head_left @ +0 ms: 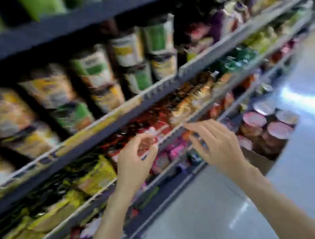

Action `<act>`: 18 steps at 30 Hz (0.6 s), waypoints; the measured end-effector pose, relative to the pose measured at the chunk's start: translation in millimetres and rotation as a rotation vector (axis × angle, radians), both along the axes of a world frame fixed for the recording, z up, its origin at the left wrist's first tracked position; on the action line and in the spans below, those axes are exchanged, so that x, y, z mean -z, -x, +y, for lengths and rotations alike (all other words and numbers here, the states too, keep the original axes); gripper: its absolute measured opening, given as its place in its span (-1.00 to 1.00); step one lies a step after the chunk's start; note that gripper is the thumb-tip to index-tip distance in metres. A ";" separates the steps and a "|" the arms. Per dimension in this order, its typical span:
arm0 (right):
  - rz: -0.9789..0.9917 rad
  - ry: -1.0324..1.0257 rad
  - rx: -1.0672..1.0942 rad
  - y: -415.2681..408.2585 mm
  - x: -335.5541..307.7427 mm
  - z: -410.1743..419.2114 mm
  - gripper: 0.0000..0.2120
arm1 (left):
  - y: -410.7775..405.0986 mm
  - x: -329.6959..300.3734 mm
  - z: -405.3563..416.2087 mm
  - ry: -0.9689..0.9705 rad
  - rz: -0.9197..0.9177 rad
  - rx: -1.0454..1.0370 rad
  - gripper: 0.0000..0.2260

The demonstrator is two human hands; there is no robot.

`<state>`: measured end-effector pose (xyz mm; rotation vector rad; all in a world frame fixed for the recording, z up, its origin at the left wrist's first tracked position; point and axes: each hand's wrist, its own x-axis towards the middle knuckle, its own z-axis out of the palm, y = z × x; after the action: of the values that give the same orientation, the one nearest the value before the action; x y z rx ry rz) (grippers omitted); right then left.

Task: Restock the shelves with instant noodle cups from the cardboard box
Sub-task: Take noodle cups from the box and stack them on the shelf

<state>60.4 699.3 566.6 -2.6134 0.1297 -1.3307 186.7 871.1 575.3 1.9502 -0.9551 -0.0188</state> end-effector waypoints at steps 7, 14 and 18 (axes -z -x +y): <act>0.566 -0.382 0.377 148.5 130.1 -118.6 -0.69 | 73.6 135.9 -166.3 -0.385 0.208 0.266 -0.79; 0.936 -0.781 0.683 210.4 206.2 -260.5 -0.56 | 83.8 232.8 -352.4 -0.691 0.083 0.508 -0.78; 0.960 -0.894 0.777 213.3 236.0 -371.7 -0.54 | 77.0 263.4 -485.9 -0.732 0.054 0.607 -0.75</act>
<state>-152.9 327.5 330.7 -2.1163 1.5497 0.1096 109.7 385.2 312.0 2.1822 -1.6251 -0.8672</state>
